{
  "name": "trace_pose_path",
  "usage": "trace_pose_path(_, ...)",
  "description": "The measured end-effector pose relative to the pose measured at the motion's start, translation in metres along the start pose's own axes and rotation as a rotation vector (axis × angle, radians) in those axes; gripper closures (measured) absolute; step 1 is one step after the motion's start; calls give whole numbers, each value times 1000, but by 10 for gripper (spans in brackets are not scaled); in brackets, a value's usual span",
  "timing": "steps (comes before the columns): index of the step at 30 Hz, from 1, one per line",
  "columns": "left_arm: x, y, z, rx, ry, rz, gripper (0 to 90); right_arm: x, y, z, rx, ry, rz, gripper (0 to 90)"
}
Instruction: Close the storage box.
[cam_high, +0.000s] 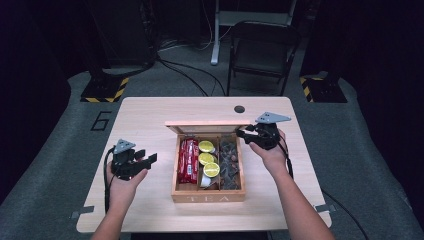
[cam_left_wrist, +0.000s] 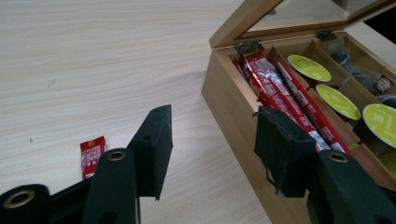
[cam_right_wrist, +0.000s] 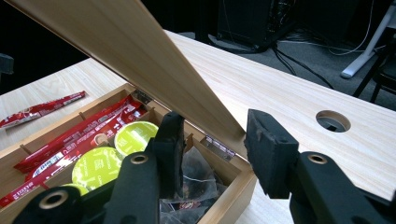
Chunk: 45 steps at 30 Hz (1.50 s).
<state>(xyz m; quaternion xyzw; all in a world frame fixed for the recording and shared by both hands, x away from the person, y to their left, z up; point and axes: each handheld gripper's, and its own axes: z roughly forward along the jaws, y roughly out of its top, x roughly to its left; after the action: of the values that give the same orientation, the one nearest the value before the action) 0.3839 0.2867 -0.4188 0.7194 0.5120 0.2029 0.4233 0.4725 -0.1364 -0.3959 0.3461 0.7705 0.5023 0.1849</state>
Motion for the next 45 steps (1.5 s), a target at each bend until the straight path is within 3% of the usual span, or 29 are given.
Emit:
trace_pose_path(11,-24,35,-8,-46,-21,40,468,0,0,0,3,1,-3,572)
trace_pose_path(18,-42,59,-15,-65,-40,122,491,1,-1,-1,5,1,-1,570)
trace_pose_path(27,-61,81,-17,-86,-59,172,518,2,-2,-1,9,2,-5,569)
trace_pose_path(37,-69,86,-16,-105,-30,198,605,2,-3,-2,8,5,4,568)
trace_pose_path(45,-68,88,-15,-116,-28,182,608,2,-5,-3,3,4,39,578)
